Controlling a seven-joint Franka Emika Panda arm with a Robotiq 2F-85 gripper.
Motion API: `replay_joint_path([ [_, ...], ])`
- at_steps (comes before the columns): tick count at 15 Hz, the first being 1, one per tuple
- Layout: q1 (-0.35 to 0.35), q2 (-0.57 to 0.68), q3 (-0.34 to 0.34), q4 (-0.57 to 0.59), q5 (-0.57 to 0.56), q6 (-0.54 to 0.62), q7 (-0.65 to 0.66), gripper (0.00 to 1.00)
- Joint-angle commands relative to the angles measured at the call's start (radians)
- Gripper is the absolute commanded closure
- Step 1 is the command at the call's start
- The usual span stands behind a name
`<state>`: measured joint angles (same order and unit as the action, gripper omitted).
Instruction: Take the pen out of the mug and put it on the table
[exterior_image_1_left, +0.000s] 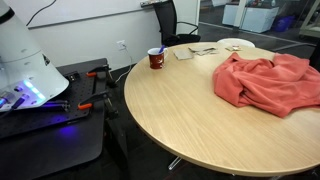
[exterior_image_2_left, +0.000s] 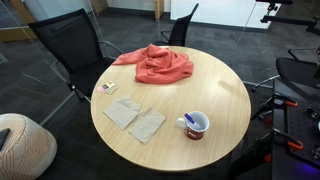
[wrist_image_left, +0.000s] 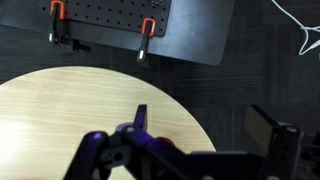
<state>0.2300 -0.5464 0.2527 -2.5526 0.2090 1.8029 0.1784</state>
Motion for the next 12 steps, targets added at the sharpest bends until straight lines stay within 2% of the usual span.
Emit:
replay_joint_path([
  [1,-0.015,0.045,0.001,0.023,-0.032,0.083,-0.009,0.00],
  [4,-0.040,0.108,0.004,0.030,-0.113,0.232,-0.002,0.00],
  [9,-0.062,0.247,-0.008,0.032,-0.153,0.478,0.010,0.00],
  [12,-0.080,0.330,0.003,0.019,-0.205,0.606,0.061,0.00],
])
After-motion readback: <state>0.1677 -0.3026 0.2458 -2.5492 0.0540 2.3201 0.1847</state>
